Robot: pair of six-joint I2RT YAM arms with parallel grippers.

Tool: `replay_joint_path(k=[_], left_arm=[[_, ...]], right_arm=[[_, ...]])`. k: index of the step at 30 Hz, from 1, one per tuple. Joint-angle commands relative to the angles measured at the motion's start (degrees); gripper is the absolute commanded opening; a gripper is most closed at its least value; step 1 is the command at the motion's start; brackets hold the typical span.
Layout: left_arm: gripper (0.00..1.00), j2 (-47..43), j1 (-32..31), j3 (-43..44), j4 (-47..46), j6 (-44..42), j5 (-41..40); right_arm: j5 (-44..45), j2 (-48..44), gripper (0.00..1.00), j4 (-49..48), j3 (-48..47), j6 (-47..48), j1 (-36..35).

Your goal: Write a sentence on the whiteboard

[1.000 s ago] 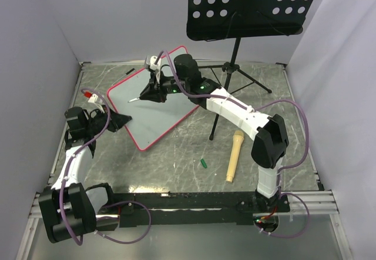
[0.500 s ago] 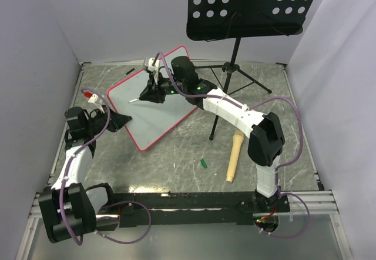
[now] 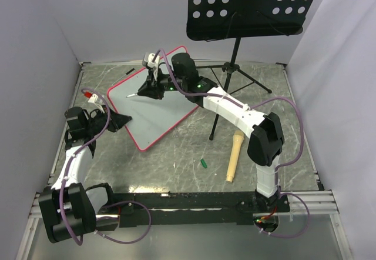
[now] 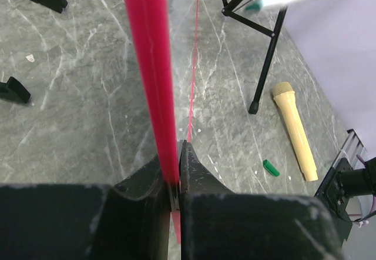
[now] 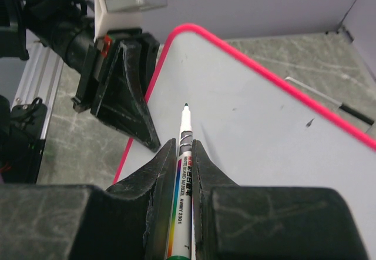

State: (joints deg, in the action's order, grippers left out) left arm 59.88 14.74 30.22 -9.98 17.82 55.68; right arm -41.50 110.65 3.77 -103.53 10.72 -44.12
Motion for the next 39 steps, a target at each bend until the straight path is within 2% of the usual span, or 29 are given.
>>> replay_joint_path(k=[1,39], left_arm=[[0.01,0.33,-0.15,0.55,-2.33,-2.8,-1.1],[0.01,0.77,-0.15,0.37,-3.21,-2.27,0.39]], right_arm=[[-0.08,1.41,0.0,-2.45,-4.05,-0.09,-0.7],[-0.78,4.92,0.0,-2.28,-5.02,-0.44,-1.23]])
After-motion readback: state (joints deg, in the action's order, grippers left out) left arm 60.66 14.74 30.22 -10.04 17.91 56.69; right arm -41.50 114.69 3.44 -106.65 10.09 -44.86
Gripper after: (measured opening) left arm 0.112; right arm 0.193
